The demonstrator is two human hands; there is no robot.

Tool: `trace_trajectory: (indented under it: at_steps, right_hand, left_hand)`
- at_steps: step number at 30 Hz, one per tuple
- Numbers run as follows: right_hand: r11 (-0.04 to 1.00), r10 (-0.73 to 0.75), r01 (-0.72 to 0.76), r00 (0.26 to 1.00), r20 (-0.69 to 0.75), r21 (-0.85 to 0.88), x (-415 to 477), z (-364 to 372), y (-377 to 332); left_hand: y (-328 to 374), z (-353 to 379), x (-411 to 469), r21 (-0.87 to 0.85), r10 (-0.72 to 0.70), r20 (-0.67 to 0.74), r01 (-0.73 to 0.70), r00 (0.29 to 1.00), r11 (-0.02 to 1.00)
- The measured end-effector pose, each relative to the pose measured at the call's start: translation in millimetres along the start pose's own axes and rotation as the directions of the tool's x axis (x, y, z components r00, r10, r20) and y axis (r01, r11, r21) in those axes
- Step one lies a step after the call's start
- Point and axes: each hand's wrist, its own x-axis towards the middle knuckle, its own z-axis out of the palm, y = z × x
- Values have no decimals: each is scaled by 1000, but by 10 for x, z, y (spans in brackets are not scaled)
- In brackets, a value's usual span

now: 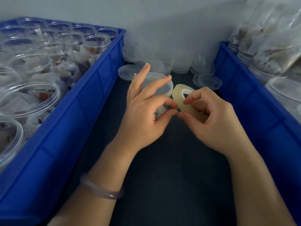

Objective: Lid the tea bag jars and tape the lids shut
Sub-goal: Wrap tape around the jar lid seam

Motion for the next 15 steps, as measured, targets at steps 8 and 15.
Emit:
trace_trajectory:
  at_steps: [8,15]
  right_hand:
    - [1000,5,-5,1000,14,5,2,-21,3]
    - [1000,-16,16,1000,1,1,-4,0,8]
  left_hand:
    - [-13,-1,-3,-20,-13,2,13,1000,1000]
    - [-13,18,-12,-6,29,-26,-29,999,1000]
